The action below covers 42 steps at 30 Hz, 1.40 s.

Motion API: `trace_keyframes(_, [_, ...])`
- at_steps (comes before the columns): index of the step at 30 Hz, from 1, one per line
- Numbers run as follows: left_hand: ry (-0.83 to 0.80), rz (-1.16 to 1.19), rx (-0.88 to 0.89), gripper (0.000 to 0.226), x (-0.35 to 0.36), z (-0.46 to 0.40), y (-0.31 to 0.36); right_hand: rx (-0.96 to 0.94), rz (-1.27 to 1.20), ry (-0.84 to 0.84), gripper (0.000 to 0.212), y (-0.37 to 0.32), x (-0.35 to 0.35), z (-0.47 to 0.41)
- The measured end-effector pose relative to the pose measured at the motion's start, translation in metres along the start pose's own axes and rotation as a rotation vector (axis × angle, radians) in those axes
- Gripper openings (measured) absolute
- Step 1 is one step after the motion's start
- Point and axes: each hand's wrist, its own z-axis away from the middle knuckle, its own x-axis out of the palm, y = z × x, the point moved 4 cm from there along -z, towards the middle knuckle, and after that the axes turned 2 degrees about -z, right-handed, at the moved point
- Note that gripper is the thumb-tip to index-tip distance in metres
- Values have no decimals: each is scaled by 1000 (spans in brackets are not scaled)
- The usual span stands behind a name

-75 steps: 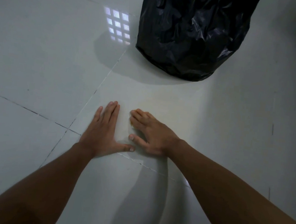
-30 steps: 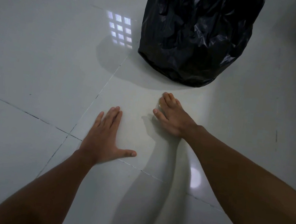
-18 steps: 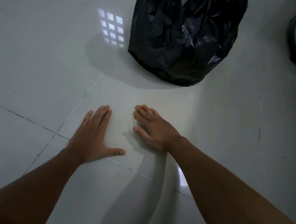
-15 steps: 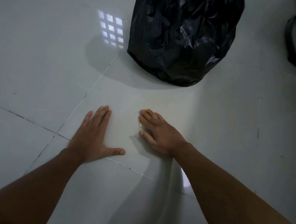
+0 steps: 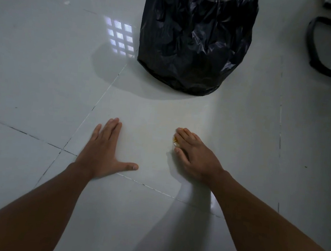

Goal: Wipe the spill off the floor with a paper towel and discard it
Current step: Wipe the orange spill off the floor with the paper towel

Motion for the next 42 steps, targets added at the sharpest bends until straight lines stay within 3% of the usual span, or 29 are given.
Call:
trace_keyframes(6, [-4,15,1,148,0,-1,0,173,26,187,57,14,-2,30])
trace_keyframes(16, [0,4,6,149,3,0,-1,204,-113,224,56,-6,0,19])
trace_keyframes(23, [-5,3,8,150,3,-1,-1,345,-178,634,21,11,-29,36])
trace_keyframes(26, [-12,-2,7,149,3,-1,-1,396,-185,599,24,17,-31,35])
trace_keyframes(31, [-18,3,8,150,3,-1,-1,334,-143,365,53,11,-26,25])
trace_keyframes(36, [-25,-2,6,149,2,-1,-1,258,-65,299,40,2,-24,22])
trace_keyframes(42, [-31,7,5,149,2,0,1,218,-51,254,39,0,-17,19])
